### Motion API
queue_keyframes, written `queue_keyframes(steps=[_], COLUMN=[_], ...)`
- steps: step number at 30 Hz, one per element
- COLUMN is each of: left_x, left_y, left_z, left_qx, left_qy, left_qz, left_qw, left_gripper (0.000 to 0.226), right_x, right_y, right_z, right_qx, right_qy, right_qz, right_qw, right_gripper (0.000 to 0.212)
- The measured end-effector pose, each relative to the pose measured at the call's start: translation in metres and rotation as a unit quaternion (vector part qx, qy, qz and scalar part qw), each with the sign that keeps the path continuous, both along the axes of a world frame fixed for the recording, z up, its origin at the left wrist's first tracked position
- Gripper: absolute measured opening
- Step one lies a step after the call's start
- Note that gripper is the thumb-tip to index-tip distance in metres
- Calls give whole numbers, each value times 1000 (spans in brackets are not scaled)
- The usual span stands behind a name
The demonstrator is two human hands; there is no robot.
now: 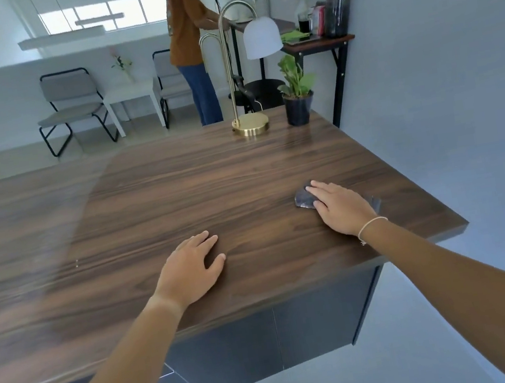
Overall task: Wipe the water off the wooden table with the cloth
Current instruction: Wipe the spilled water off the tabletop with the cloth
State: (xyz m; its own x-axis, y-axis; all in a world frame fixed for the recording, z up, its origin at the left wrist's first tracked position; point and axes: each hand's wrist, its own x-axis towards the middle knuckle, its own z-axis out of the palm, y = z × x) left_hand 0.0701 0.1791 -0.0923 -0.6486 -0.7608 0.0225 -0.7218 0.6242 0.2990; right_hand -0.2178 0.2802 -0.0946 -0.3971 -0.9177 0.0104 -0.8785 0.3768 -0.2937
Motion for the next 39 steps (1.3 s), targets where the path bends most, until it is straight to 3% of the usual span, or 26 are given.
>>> queue_keyframes(steps=[7,13,20,24,29,33,39], left_x=[6,46,99,106,106,105,111], left_y=[10,6,-15,-15,-17,-16,-18], left_z=[3,5,1,-8,-12,-13,-11], left_qx=[7,13,-5,-23,-24,-24,1], left_qy=[1,-2,7,36,54,61,61], left_qz=[-4,-45,-53,-68,-68,-60,-67], left_qw=[1000,999,999,997,996,996,996], left_gripper=[51,48,46,46,45,45,45], right_x=[46,90,212,161,33,27,154], right_y=[49,40,2,22,94,82,23], right_z=[-4,3,-5,-3,1,-6,-4], right_qx=[-22,-5,-30,-31,-6,0,-37], right_qy=[23,23,17,24,30,18,63], right_qz=[109,2,40,22,-207,-282,-90], right_qw=[993,1000,999,999,978,959,993], right_gripper=[45,46,46,45,45,47,46])
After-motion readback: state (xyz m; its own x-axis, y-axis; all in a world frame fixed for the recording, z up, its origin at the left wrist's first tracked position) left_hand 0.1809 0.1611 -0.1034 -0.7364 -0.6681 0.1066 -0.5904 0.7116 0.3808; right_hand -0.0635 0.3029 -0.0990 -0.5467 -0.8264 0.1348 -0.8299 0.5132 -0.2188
